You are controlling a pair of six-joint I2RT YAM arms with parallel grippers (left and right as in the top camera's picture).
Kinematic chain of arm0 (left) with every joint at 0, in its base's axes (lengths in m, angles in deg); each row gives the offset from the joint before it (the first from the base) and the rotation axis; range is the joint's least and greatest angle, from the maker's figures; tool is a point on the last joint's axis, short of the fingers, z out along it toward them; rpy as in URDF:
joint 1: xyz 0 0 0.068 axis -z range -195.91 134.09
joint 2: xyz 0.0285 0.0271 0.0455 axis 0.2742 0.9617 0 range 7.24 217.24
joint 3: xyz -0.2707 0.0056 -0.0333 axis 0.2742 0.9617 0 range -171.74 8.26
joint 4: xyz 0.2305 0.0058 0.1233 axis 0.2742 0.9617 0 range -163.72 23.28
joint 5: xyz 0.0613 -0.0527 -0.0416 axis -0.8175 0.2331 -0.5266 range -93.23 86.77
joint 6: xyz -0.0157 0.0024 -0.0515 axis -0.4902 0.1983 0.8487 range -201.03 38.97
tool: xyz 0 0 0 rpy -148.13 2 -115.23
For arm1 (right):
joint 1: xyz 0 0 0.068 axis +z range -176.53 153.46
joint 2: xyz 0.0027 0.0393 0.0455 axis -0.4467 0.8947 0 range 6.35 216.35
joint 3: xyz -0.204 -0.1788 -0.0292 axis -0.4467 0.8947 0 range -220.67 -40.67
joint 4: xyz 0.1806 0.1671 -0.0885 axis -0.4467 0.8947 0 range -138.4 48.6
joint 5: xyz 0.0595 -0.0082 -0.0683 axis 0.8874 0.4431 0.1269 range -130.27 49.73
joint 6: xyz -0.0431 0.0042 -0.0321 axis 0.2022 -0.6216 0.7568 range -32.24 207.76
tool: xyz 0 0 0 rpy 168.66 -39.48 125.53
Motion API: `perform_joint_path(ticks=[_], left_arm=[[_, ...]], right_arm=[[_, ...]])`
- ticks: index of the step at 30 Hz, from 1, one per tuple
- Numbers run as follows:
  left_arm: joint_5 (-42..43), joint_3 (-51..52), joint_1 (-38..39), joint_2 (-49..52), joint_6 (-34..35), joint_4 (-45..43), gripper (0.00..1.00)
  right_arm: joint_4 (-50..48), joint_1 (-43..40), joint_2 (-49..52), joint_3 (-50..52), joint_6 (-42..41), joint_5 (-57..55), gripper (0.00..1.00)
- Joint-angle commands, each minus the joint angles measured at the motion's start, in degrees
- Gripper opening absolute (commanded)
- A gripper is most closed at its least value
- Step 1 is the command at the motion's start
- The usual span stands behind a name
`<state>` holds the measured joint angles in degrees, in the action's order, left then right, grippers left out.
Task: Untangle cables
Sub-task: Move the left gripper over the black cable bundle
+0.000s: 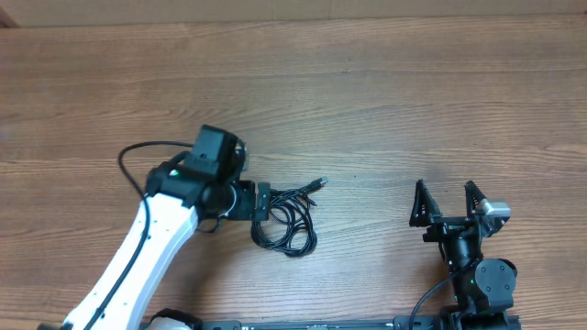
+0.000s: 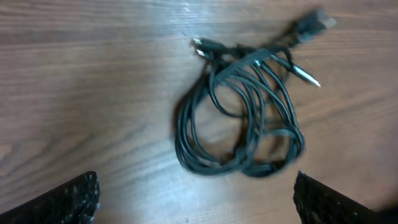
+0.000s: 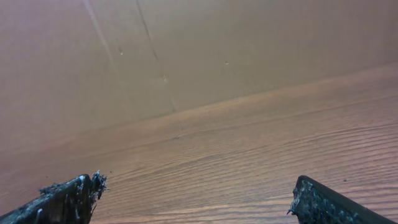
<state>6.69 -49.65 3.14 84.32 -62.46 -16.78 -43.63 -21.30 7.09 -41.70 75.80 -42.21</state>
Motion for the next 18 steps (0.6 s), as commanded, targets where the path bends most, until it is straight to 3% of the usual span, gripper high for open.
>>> perform_joint_path(ticks=[1, 18], left_arm=[[-4.11, -1.51, 1.42, 3.72, 3.96, -2.69, 1.00], [-3.93, -1.51, 3.52, 17.18, 4.20, -10.47, 1.00]], right_arm=[[-0.13, 0.00, -0.57, 0.57, -0.02, -0.55, 1.00], [-0.13, 0.00, -0.57, 0.57, -0.02, -0.55, 1.00]])
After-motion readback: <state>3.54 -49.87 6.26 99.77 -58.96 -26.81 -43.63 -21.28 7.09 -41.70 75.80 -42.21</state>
